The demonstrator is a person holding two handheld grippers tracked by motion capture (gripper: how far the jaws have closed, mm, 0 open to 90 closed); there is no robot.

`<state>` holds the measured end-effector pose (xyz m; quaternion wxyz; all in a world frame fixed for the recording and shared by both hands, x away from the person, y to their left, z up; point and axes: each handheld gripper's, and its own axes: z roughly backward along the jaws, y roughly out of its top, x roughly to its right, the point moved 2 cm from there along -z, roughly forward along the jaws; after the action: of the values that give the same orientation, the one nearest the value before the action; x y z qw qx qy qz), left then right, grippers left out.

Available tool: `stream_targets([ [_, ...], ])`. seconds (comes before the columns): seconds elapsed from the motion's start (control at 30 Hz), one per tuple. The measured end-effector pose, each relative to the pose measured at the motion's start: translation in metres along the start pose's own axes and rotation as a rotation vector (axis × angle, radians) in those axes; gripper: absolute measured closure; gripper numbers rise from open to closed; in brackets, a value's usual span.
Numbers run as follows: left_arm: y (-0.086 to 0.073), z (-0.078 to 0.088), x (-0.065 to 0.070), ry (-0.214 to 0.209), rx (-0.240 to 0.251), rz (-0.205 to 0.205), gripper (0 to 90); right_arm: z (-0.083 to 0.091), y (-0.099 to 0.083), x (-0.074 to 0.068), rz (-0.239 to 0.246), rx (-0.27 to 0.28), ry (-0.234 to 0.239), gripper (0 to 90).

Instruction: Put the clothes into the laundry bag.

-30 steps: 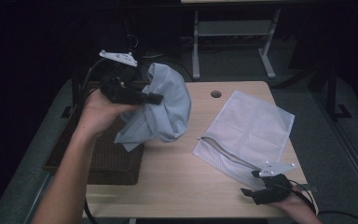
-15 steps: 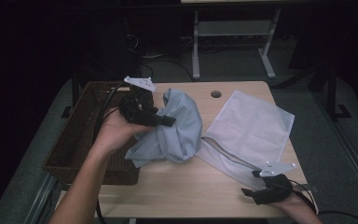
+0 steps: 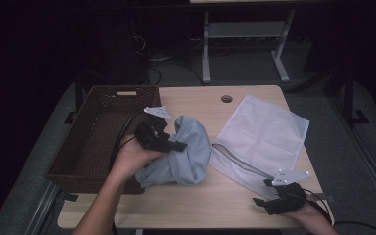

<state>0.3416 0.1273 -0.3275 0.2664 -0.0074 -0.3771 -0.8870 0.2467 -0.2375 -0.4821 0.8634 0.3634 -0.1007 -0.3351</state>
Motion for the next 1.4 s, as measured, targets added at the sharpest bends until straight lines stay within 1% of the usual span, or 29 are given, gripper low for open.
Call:
stream_targets([
  [0.2, -0.013, -0.027, -0.003, -0.009, -0.032, 0.019, 71.2, 0.003, 0.002, 0.003, -0.012, 0.016, -0.006, 21.9],
  [0.27, -0.016, -0.034, -0.005, -0.008, -0.038, 0.022, 71.2, 0.004, 0.004, 0.006, -0.017, 0.022, -0.008, 23.9],
  [0.3, -0.018, -0.04, -0.006, -0.015, -0.039, 0.028, 71.2, 0.005, 0.009, 0.011, -0.031, 0.035, -0.009, 26.7],
  [0.33, -0.018, -0.04, -0.006, -0.015, -0.039, 0.028, 71.2, 0.005, 0.009, 0.011, -0.031, 0.035, -0.009, 26.7],
  [0.37, -0.02, -0.043, -0.007, -0.016, -0.037, 0.031, 71.2, 0.006, 0.012, 0.014, -0.035, 0.045, -0.009, 28.5],
  [0.4, -0.021, -0.045, -0.008, -0.016, -0.037, 0.036, 71.2, 0.006, 0.02, 0.022, -0.041, 0.059, -0.02, 30.9],
  [0.47, -0.022, -0.05, -0.009, -0.021, -0.056, 0.034, 71.1, 0.005, 0.028, 0.032, -0.052, 0.068, -0.034, 33.5],
  [0.5, -0.022, -0.05, -0.008, -0.017, -0.06, 0.03, 71.1, 0.005, 0.028, 0.032, -0.052, 0.068, -0.034, 33.5],
  [0.57, -0.022, -0.051, -0.008, -0.018, -0.058, 0.031, 71.1, 0.002, 0.036, 0.041, -0.055, 0.077, -0.041, 36.0],
  [0.6, -0.024, -0.052, -0.008, -0.023, -0.06, 0.03, 71.1, -0.003, 0.045, 0.05, -0.05, 0.079, -0.048, 38.7],
  [0.63, -0.024, -0.052, -0.008, -0.023, -0.06, 0.03, 71.1, -0.003, 0.045, 0.05, -0.05, 0.079, -0.048, 38.7],
  [0.67, -0.024, -0.052, -0.009, -0.025, -0.059, 0.034, 71.1, -0.01, 0.054, 0.058, -0.039, 0.075, -0.051, 40.7],
  [0.7, -0.025, -0.053, -0.009, -0.027, -0.055, 0.037, 71.1, -0.01, 0.054, 0.058, -0.039, 0.075, -0.051, 40.7],
  [0.73, -0.025, -0.053, -0.009, -0.028, -0.053, 0.039, 71.1, -0.014, 0.057, 0.061, -0.028, 0.064, -0.055, 41.6],
  [0.77, -0.027, -0.053, -0.01, -0.032, -0.055, 0.039, 71.1, -0.024, 0.063, 0.067, -0.01, 0.053, -0.038, 43.6],
  [0.8, -0.027, -0.053, -0.01, -0.032, -0.055, 0.039, 71.1, -0.024, 0.063, 0.067, -0.01, 0.053, -0.038, 43.6],
  [0.83, -0.027, -0.053, -0.011, -0.033, -0.055, 0.038, 71.1, -0.029, 0.066, 0.069, 0.002, 0.039, -0.028, 44.7],
  [0.87, -0.027, -0.052, -0.012, -0.036, -0.052, 0.043, 71.1, -0.038, 0.07, 0.073, 0.02, 0.034, -0.01, 46.3],
  [0.9, -0.027, -0.052, -0.013, -0.039, -0.05, 0.044, 71.1, -0.042, 0.071, 0.075, 0.022, 0.019, 0.0, 47.0],
  [0.93, -0.027, -0.052, -0.013, -0.039, -0.05, 0.044, 71.1, -0.042, 0.071, 0.075, 0.022, 0.019, 0.0, 47.0],
  [0.97, -0.027, -0.052, -0.013, -0.039, -0.05, 0.045, 71.1, -0.048, 0.074, 0.078, 0.061, -0.001, -0.013, 49.0],
  [1.0, -0.027, -0.052, -0.013, -0.04, -0.05, 0.045, 71.1, -0.049, 0.074, 0.079, 0.064, 0.007, -0.016, 51.1],
  [1.03, -0.027, -0.053, -0.013, -0.042, -0.051, 0.045, 71.1, -0.051, 0.074, 0.08, 0.062, 0.013, -0.003, 51.7],
  [1.07, -0.027, -0.053, -0.013, -0.042, -0.051, 0.045, 71.1, -0.052, 0.073, 0.08, 0.066, 0.009, 0.011, 52.1],
  [1.13, -0.027, -0.053, -0.013, -0.042, -0.051, 0.046, 71.1, -0.054, 0.071, 0.078, 0.087, -0.017, 0.023, 52.6],
  [1.23, -0.027, -0.053, -0.013, -0.041, -0.053, 0.045, 71.1, -0.057, 0.069, 0.076, 0.101, -0.031, 0.034, 53.2],
  [1.3, -0.027, -0.053, -0.012, -0.041, -0.054, 0.044, 71.1, -0.06, 0.068, 0.074, 0.117, -0.044, 0.034, 53.6],
  [1.33, -0.027, -0.053, -0.012, -0.041, -0.054, 0.043, 71.1, -0.061, 0.068, 0.074, 0.124, -0.043, 0.036, 55.4],
  [1.4, -0.027, -0.054, -0.012, -0.041, -0.057, 0.041, 71.1, -0.061, 0.068, 0.074, 0.119, -0.042, 0.03, 58.3],
])
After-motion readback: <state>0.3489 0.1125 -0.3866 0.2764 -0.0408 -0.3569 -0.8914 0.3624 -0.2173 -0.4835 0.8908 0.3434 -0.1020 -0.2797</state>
